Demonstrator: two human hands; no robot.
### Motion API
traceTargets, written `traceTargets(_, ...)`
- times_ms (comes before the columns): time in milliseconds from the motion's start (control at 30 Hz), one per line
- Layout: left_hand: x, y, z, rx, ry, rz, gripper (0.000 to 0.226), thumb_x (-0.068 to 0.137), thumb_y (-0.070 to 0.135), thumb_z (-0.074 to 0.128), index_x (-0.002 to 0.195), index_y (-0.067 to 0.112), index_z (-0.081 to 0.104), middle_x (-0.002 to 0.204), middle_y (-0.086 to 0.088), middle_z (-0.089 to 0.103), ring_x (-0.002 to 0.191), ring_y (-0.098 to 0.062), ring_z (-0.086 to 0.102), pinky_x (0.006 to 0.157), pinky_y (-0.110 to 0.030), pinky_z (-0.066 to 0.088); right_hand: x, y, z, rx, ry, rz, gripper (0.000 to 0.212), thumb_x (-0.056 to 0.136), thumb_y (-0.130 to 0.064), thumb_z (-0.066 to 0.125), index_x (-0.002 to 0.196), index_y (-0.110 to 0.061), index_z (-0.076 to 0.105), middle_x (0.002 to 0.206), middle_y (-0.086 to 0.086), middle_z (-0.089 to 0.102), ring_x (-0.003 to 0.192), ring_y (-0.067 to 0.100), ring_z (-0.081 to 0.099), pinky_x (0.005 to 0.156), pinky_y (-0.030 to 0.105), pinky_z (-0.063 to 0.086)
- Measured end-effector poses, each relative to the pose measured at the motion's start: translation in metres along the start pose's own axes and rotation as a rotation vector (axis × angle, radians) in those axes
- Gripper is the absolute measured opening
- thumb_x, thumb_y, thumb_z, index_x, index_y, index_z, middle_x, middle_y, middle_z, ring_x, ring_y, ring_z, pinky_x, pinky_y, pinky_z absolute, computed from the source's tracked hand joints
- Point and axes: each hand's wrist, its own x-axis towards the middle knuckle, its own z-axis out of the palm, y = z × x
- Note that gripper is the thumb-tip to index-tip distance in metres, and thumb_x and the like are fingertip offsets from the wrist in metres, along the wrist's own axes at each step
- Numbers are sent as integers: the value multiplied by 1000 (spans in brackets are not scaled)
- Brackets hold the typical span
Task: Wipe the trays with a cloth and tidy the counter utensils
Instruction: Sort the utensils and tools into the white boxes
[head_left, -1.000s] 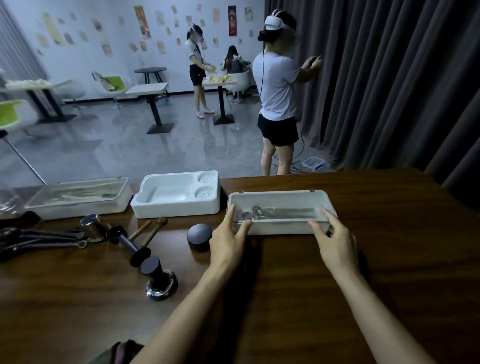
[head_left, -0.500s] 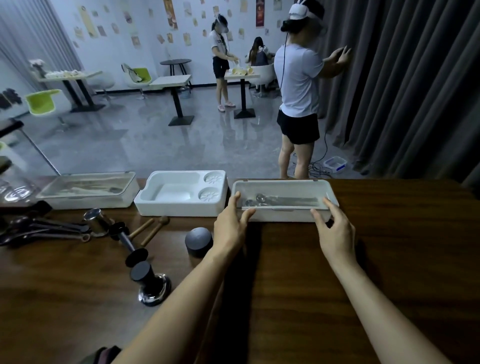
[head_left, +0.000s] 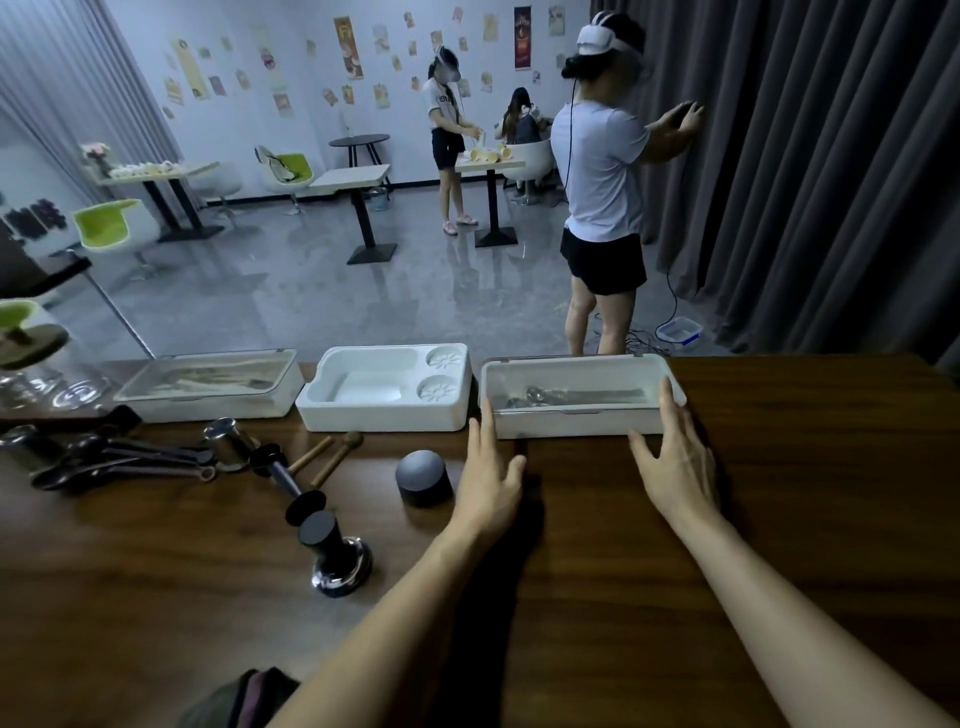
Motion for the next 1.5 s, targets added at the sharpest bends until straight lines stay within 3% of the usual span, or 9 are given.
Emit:
traceTargets(100,-32,-4,-11,-37,-33,26,93,99,20,62,163,36,-3,169,15,6,155,-4,6,125,-27,10,-9,-6,-2,-12,-5,25,88,96,-33,60,157,-40,-4,162,16,19,125,42,51,94,51,48)
traceTargets(267,-81,-17,-43,-73,-88,-19,79,101,30,60,162,41,10,164,24,19,144,10,16,115,-13,15,-48,-30,0,86,73,243,77,99,-34,55,158,-37,7,167,8,0,149,37,20,112,56,31)
traceTargets(400,-114,-28,-72,-123,-148,-36,70,102,36,56,160,46,17,162,20,31,146,1,29,121,-27,26,-98,-68,16,169,90,184,65,100,-32,55,157,-32,24,167,0,2,151,29,17,116,51,29)
traceTargets(667,-162,-46,-133,-192,-214,16,72,101,40,57,157,53,15,162,13,34,148,1,29,123,-33,28,-179,-167,59,267,-78,19,49,99,-32,58,146,-31,47,164,-4,22,146,18,29,110,29,28)
traceTargets(800,-179,-51,-159,-244,-226,52,63,102,37,58,153,54,26,151,23,44,139,9,39,119,-33,37,-195,-197,75,349,-149,-18,47,99,-33,58,145,-32,49,160,-6,30,146,14,30,116,36,31)
traceTargets(967,-195,-46,-200,-252,-118,127,25,103,29,58,123,43,67,118,20,71,115,0,64,100,-34,54,-178,-214,82,399,-209,-11,47,98,-36,58,145,-32,50,156,-5,38,143,14,36,117,42,35)
traceTargets(1167,-154,-49,-249,-477,189,61,19,101,10,59,109,20,72,91,-4,76,79,-17,72,65,-27,57,-132,-222,87,422,-207,26,50,98,-36,58,146,-26,48,154,-2,43,141,16,40,116,43,36)
traceTargets(1433,-62,-66,-255,-304,292,39,29,100,21,62,128,29,63,117,12,68,110,-1,64,85,-16,52,-78,-236,106,347,-214,-19,55,101,-34,55,152,-20,38,157,0,35,144,17,31,107,23,25)
traceTargets(1500,-43,-79,-252,-274,281,18,35,98,27,63,133,29,61,124,13,66,116,0,61,98,-27,52,-70,-235,113,331,-228,13,57,101,-38,54,154,-26,35,163,4,22,150,21,21,114,30,22)
